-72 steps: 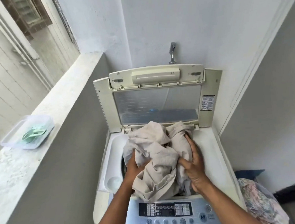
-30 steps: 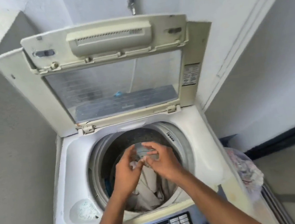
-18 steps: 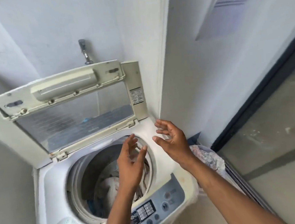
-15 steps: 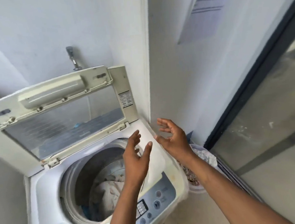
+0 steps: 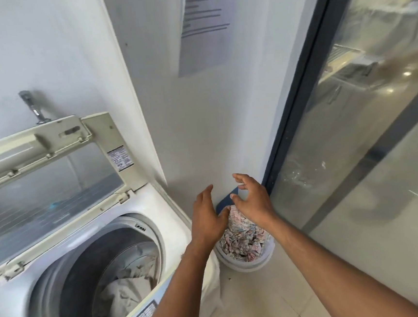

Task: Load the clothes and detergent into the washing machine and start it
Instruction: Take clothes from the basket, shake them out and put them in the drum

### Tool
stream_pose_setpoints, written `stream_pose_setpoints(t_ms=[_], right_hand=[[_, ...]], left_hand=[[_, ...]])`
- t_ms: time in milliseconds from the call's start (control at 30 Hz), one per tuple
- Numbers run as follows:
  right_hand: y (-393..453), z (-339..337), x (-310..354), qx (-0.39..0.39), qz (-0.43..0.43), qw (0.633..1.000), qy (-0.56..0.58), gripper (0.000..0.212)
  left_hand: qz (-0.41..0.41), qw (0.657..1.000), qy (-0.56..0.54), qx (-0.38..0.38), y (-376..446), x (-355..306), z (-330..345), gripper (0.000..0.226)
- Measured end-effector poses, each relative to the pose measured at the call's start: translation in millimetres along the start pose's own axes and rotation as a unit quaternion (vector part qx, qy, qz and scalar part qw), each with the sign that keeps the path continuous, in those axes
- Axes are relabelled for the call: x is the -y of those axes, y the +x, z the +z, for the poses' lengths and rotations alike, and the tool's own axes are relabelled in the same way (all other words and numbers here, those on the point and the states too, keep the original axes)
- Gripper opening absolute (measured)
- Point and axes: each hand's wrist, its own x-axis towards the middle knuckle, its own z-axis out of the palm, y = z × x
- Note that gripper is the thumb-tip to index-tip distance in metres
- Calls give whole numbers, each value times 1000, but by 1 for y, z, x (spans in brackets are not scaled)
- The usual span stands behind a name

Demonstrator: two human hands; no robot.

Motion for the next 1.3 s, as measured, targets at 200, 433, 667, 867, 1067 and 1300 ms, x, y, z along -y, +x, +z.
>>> stream_pose_setpoints(t_ms=[200, 433, 667, 867, 1067, 1300], right_hand=[[26, -25, -58, 64, -5, 988, -142, 63], [81, -57, -140, 134, -8, 961, -242, 65], [110, -45, -220, 212, -30, 920, -327, 61], [131, 20, -325, 279, 6, 906, -318, 60], [136, 106, -450, 293, 51, 902, -314, 73], [152, 175, -536, 211, 78, 904, -364, 92]], left_hand=[[-24, 996, 82, 33, 26, -13, 61, 78], [-108, 973, 193, 66, 60, -12, 143, 75], [-170, 940, 262, 134, 97, 22, 210, 78], [-213, 923, 274, 168, 133, 100, 294, 79], [-264, 917, 247, 166, 143, 201, 391, 79], [-319, 925, 191, 77, 166, 286, 484, 75]])
